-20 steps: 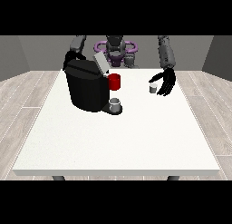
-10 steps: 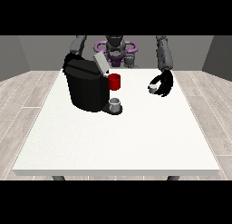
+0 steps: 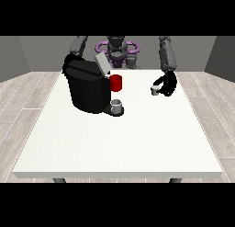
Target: Insert the coffee pod into the coffee machine and close the lid
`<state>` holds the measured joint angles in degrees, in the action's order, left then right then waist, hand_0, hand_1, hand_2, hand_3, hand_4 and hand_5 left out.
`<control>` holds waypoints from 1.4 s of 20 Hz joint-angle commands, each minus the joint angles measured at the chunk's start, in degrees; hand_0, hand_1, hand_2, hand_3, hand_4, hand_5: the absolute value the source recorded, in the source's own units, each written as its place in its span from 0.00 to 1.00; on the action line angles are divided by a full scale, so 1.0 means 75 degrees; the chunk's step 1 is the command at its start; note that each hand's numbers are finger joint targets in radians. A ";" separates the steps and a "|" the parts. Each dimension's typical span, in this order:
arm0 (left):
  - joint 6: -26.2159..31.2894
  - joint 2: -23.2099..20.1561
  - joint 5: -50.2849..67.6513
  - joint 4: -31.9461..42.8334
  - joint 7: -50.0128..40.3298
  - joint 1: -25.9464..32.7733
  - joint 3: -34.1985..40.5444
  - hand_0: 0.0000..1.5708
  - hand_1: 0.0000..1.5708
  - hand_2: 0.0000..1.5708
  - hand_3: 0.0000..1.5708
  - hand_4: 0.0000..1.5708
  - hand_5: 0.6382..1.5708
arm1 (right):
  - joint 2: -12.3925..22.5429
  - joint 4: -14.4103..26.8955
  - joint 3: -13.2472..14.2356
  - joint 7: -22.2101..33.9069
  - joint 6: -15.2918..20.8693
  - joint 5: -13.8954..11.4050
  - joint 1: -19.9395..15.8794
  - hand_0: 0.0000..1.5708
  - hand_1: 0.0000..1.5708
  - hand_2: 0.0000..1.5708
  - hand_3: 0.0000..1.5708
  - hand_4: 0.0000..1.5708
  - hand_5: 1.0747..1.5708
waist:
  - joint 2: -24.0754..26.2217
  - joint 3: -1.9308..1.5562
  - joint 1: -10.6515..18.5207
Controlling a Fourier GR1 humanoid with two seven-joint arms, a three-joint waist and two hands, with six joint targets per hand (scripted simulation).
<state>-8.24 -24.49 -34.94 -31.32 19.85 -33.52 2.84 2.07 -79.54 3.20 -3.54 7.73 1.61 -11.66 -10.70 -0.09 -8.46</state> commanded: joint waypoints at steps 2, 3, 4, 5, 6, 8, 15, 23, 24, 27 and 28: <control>0.0596 0.0264 -0.0156 -0.0408 -0.0056 -0.0397 -0.0329 0.93 0.93 0.93 0.90 0.39 1.00 | -0.0130 0.0614 0.0099 0.0110 0.0327 -0.0115 -0.0071 0.00 0.00 0.00 0.00 0.32 1.00 | 0.0523 0.0009 0.0316; 0.0822 -0.0217 0.0108 -0.0334 0.0478 -0.0473 -0.0020 0.94 0.94 0.94 0.90 0.40 1.00 | 0.0095 0.0330 0.0073 0.0140 0.0004 -0.0025 0.0055 0.00 0.00 0.00 0.00 0.31 1.00 | 0.0435 0.0012 0.0155; 0.0803 -0.0288 0.0280 -0.0275 0.0609 -0.0788 0.0201 0.92 0.92 0.92 0.88 0.40 1.00 | -0.0256 0.0169 -0.0237 -0.0093 0.0260 -0.0256 -0.0050 0.00 0.00 0.00 0.00 0.31 1.00 | 0.0110 0.0015 0.0007; 0.1058 0.0226 0.0055 -0.0646 0.0171 -0.0749 -0.0233 0.89 0.89 0.91 0.87 0.38 1.00 | -0.0114 0.0957 0.0228 -0.0329 0.0383 -0.0147 -0.0260 0.00 0.00 0.00 0.00 0.31 1.00 | 0.0413 0.0008 0.0451; 0.1203 0.0290 -0.0038 -0.0809 -0.0268 -0.0779 -0.0351 0.88 0.88 0.90 0.86 0.37 1.00 | 0.0129 0.1232 0.0480 -0.0551 -0.0133 0.0237 0.0052 0.00 0.00 0.00 0.00 0.30 1.00 | 0.0765 0.0004 0.0412; 0.1070 0.0463 -0.0111 -0.0829 -0.0239 -0.0745 -0.0375 0.84 0.84 0.88 0.86 0.37 1.00 | 0.0141 0.0978 0.0268 0.0156 0.0028 0.0105 -0.0109 0.00 0.00 0.00 0.00 0.28 1.00 | 0.0882 0.0010 0.0332; 0.1823 0.0355 -0.0007 -0.1096 -0.1049 -0.1876 -0.0169 0.80 0.80 0.85 0.82 0.35 1.00 | -0.0098 0.1167 0.0178 -0.0270 0.0034 0.0135 -0.0359 0.00 0.00 0.00 0.00 0.30 1.00 | 0.0756 0.0008 0.0095; 0.2404 -0.0243 0.0152 -0.0919 -0.0968 -0.2727 0.0274 0.80 0.80 0.85 0.82 0.34 1.00 | -0.0222 0.0599 -0.0209 -0.0065 0.0050 -0.0019 -0.0556 0.00 0.00 0.00 0.00 0.33 1.00 | 0.0438 0.0012 -0.0393; 0.1690 0.0043 -0.0162 -0.1151 -0.1144 -0.2726 0.0079 0.80 0.80 0.84 0.81 0.34 1.00 | -0.0071 0.0722 -0.0132 -0.0182 -0.0181 0.0069 -0.0426 0.00 0.00 0.00 0.00 0.31 1.00 | 0.0466 0.0010 -0.0509; 0.2189 -0.0072 0.0002 -0.1115 -0.1416 -0.3144 0.0248 0.65 0.65 0.77 0.78 0.32 1.00 | 0.0233 0.0743 0.0064 0.0009 -0.0150 0.0034 -0.0681 0.00 0.00 0.00 0.00 0.32 1.00 | 0.0423 0.0010 -0.0525; 0.2084 -0.0206 0.0133 -0.0840 -0.1643 -0.3473 0.0551 0.79 0.79 0.82 0.79 0.33 1.00 | -0.0262 0.0407 -0.0312 0.0114 0.0210 -0.0140 -0.0859 0.00 0.00 0.00 0.00 0.32 1.00 | 0.0137 0.0012 -0.0827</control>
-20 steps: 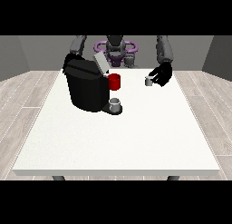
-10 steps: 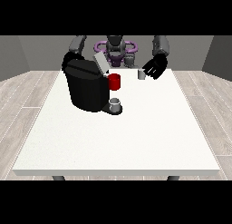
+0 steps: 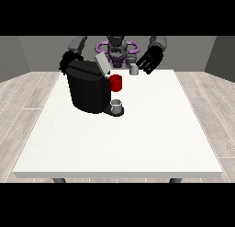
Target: Insert the coffee pod into the coffee machine and close the lid
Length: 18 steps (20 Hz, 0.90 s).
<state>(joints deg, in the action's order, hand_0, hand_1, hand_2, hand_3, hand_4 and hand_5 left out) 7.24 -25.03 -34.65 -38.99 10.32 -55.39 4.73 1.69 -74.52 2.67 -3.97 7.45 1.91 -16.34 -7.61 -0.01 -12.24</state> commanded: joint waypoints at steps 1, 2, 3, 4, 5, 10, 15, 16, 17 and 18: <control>0.0081 -0.0189 0.0120 0.0084 -0.0449 -0.0754 0.0329 0.81 0.81 0.83 0.79 0.33 1.00 | -0.0147 -0.0108 -0.0242 -0.0170 0.0039 -0.0163 0.0056 0.00 0.00 0.00 0.00 0.33 1.00 | -0.0274 0.0000 -0.0414; 0.0047 -0.0367 0.0127 0.0006 -0.0291 -0.0898 0.0401 0.77 0.77 0.80 0.76 0.32 1.00 | 0.0081 -0.0073 0.0055 0.0051 0.0044 -0.0021 -0.0325 0.00 0.00 0.00 0.00 0.32 1.00 | -0.0457 0.0000 -0.0296; 0.0130 -0.0438 0.0098 0.0160 -0.0227 -0.0805 0.0403 0.77 0.77 0.79 0.76 0.31 1.00 | -0.0054 -0.0356 -0.0144 0.0193 0.0106 -0.0092 -0.0141 0.00 0.00 0.00 0.00 0.33 1.00 | -0.0349 0.0002 -0.0449; 0.0141 -0.0415 0.0100 0.0313 -0.0244 -0.0679 0.0430 0.79 0.79 0.80 0.76 0.30 1.00 | -0.0145 -0.0609 -0.0409 0.0486 0.0221 -0.0291 0.0017 0.00 0.00 0.00 0.00 0.32 1.00 | -0.0215 0.0003 -0.0535; 0.0184 0.0310 0.0143 -0.0116 -0.0742 -0.0949 0.0196 0.80 0.80 0.82 0.78 0.30 1.00 | 0.0091 0.0189 0.0124 -0.0124 0.0110 -0.0082 -0.0277 0.00 0.00 0.00 0.00 0.35 1.00 | -0.0188 -0.0003 -0.0112; 0.0152 0.0009 -0.0080 -0.0002 -0.0755 -0.1336 0.0188 0.81 0.81 0.85 0.81 0.33 1.00 | 0.0324 -0.0107 0.0322 0.0273 0.0064 0.0062 -0.0640 0.00 0.00 0.00 0.00 0.29 1.00 | -0.0503 -0.0002 -0.0379; 0.0119 -0.0649 -0.0080 0.0352 -0.0136 -0.1347 0.0476 0.81 0.81 0.83 0.79 0.31 1.00 | -0.0020 -0.0730 -0.0257 0.0274 0.0104 -0.0173 -0.0159 0.00 0.00 0.00 0.00 0.31 1.00 | -0.0838 0.0002 -0.0764; -0.0100 0.0100 -0.0186 0.0207 -0.0708 -0.1351 0.0228 0.81 0.81 0.83 0.79 0.31 1.00 | 0.0161 -0.0430 -0.0015 0.0296 0.0070 -0.0098 -0.0365 0.00 0.00 0.00 0.00 0.31 1.00 | -0.0611 -0.0001 -0.0650; 0.0253 -0.0151 -0.0041 0.0222 -0.0455 -0.1481 0.0335 0.83 0.83 0.85 0.79 0.31 1.00 | 0.0205 -0.0412 0.0269 0.0460 0.0246 0.0035 -0.0644 0.00 0.00 0.00 0.00 0.33 1.00 | -0.0729 0.0000 -0.0513; 0.0048 -0.0299 -0.0107 0.0428 -0.0337 -0.1301 0.0418 0.83 0.83 0.85 0.79 0.31 1.00 | 0.0040 -0.0823 -0.0133 0.0462 0.0292 -0.0203 -0.0311 0.00 0.00 0.00 0.00 0.33 1.00 | -0.0741 0.0002 -0.0750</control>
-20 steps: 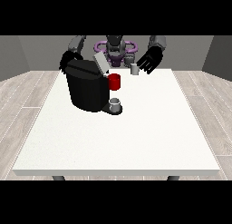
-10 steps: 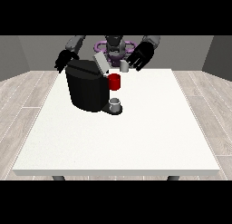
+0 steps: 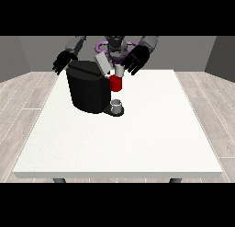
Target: Insert the coffee pod into the coffee machine and close the lid
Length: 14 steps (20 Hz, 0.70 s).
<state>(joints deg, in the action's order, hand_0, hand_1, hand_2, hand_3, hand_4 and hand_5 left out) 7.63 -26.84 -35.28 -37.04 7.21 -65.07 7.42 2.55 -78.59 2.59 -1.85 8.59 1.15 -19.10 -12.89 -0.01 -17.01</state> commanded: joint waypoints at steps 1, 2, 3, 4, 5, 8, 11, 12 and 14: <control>-0.0025 0.0322 -0.0098 0.0002 -0.0260 -0.0083 -0.0119 0.84 0.84 0.85 0.78 0.31 1.00 | -0.0198 0.0168 -0.0062 -0.0349 0.0065 -0.0030 0.0263 0.00 0.00 0.00 0.00 0.34 1.00 | -0.0012 -0.0002 0.0016; 0.0039 0.0126 -0.0080 0.0135 -0.0280 -0.0047 -0.0016 0.82 0.82 0.84 0.78 0.32 1.00 | -0.0123 -0.0056 -0.0114 -0.0195 -0.0039 -0.0004 0.0452 0.00 0.00 0.00 0.00 0.34 1.00 | 0.0113 -0.0001 -0.0120; 0.0102 -0.0228 -0.0101 0.0177 0.0109 -0.0179 0.0038 0.82 0.82 0.84 0.78 0.32 1.00 | 0.0026 -0.0227 0.0012 -0.0241 -0.0243 0.0184 0.0042 0.00 0.00 0.00 0.00 0.33 1.00 | -0.0337 0.0000 -0.0175; 0.0126 0.0352 -0.0046 0.0031 -0.0024 0.0089 -0.0120 0.83 0.83 0.84 0.78 0.32 1.00 | 0.0078 0.0041 0.0229 0.0112 -0.0058 0.0223 0.0079 0.00 0.00 0.00 0.00 0.32 1.00 | 0.0132 0.0000 0.0159; 0.0168 0.0280 -0.0073 -0.0006 -0.0094 -0.0171 -0.0111 0.84 0.84 0.85 0.79 0.32 1.00 | 0.0105 0.0227 0.0239 -0.0177 -0.0042 0.0128 -0.0143 0.00 0.00 0.00 0.00 0.32 1.00 | -0.0145 -0.0001 0.0248; -0.0032 0.0300 -0.0083 0.0070 -0.0118 -0.0147 -0.0015 0.78 0.78 0.82 0.77 0.33 1.00 | 0.0066 0.0024 0.0209 -0.0310 -0.0151 0.0228 0.0084 0.00 0.00 0.00 0.00 0.32 1.00 | -0.0105 -0.0001 0.0025; -0.0150 0.0254 -0.0227 0.0129 0.0198 0.0091 -0.0108 0.77 0.77 0.80 0.76 0.32 1.00 | -0.0078 -0.0190 0.0062 -0.0218 0.0104 0.0048 0.0245 0.00 0.00 0.00 0.00 0.34 1.00 | -0.0094 0.0001 0.0020; 0.0038 0.0329 -0.0240 0.0029 -0.0174 -0.0390 -0.0151 0.75 0.75 0.80 0.75 0.32 1.00 | -0.0156 0.0242 0.0043 -0.0455 0.0076 0.0012 0.0140 0.00 0.00 0.00 0.00 0.33 1.00 | -0.0265 -0.0002 0.0089; -0.0208 0.0427 -0.0270 0.0194 -0.0316 -0.0374 -0.0079 0.75 0.75 0.80 0.76 0.32 1.00 | -0.0156 0.0002 -0.0153 -0.0383 -0.0052 -0.0031 0.0168 0.00 0.00 0.00 0.00 0.31 1.00 | -0.0385 -0.0001 -0.0162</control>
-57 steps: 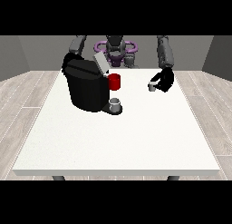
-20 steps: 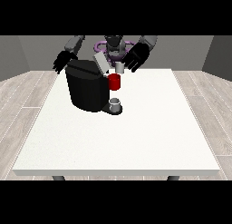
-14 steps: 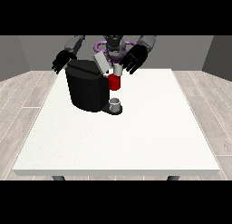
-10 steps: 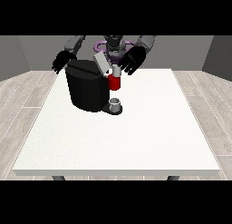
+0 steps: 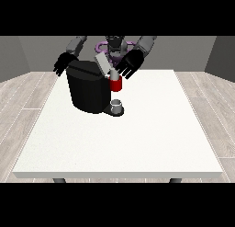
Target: Insert the coffee pod into the coffee machine and close the lid
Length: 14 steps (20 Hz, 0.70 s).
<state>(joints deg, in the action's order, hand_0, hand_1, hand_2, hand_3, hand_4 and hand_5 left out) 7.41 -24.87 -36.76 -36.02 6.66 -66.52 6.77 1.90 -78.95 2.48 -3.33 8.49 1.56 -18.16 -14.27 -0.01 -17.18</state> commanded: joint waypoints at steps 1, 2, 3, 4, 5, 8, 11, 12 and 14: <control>0.0098 -0.0071 -0.0003 -0.0019 0.0041 -0.0202 0.0043 0.75 0.75 0.80 0.76 0.31 1.00 | -0.0027 0.0091 0.0114 -0.0251 -0.0029 0.0113 -0.0001 0.00 0.00 0.00 0.00 0.32 1.00 | -0.0109 -0.0002 0.0034; -0.0227 -0.0121 -0.0103 0.0160 0.0313 0.0187 0.0050 0.77 0.77 0.81 0.76 0.32 1.00 | 0.0071 -0.0459 -0.0024 0.0442 0.0013 0.0057 -0.0066 0.00 0.00 0.00 0.00 0.29 1.00 | -0.0008 0.0003 -0.0108; -0.0040 0.0195 -0.0095 -0.0146 0.0272 0.0230 -0.0142 0.76 0.76 0.81 0.76 0.32 1.00 | 0.0310 0.0195 0.0444 -0.0074 -0.0212 0.0317 0.0063 0.00 0.00 0.00 0.00 0.28 1.00 | 0.0140 -0.0002 0.0251; 0.0071 -0.0159 -0.0055 0.0096 0.0202 -0.0085 0.0056 0.76 0.76 0.81 0.76 0.33 1.00 | -0.0034 -0.0076 0.0008 -0.0109 -0.0022 0.0054 0.0175 0.00 0.00 0.00 0.00 0.29 1.00 | -0.0127 0.0000 -0.0042; 0.0353 0.0002 0.0044 0.0098 0.0174 0.0133 0.0016 0.77 0.77 0.81 0.77 0.33 1.00 | 0.0160 -0.0073 0.0155 0.0060 -0.0078 0.0108 0.0255 0.00 0.00 0.00 0.00 0.29 1.00 | 0.0304 0.0000 0.0128; -0.0122 0.0033 -0.0096 0.0101 0.0192 -0.0087 0.0046 0.74 0.74 0.79 0.75 0.31 1.00 | 0.0001 -0.0054 0.0211 0.0140 0.0248 0.0070 -0.0376 0.00 0.00 0.00 0.00 0.28 1.00 | -0.0352 0.0001 0.0117; 0.0036 0.0033 -0.0143 0.0125 0.0044 -0.0120 0.0012 0.77 0.77 0.81 0.76 0.31 1.00 | -0.0016 0.0031 0.0037 -0.0116 0.0229 -0.0137 0.0072 0.00 0.00 0.00 0.00 0.28 1.00 | -0.0139 -0.0001 0.0052; 0.0207 0.0147 -0.0098 0.0134 -0.0187 -0.0223 0.0008 0.78 0.78 0.81 0.76 0.31 1.00 | 0.0244 0.0137 0.0291 0.0028 -0.0067 0.0150 -0.0249 0.00 0.00 0.00 0.00 0.28 1.00 | -0.0098 -0.0002 0.0113; 0.0131 -0.0046 -0.0091 0.0257 -0.0031 -0.0176 0.0119 0.80 0.80 0.82 0.75 0.31 1.00 | 0.0080 -0.0133 0.0025 0.0031 -0.0099 0.0090 0.0025 0.00 0.00 0.00 0.00 0.28 1.00 | -0.0160 -0.0001 -0.0109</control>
<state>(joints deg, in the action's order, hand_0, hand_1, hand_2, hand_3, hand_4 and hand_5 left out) 7.78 -25.02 -37.55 -35.25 7.46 -67.09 7.09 2.36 -79.31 3.26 -3.17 9.15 1.67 -18.71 -15.16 -0.04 -16.72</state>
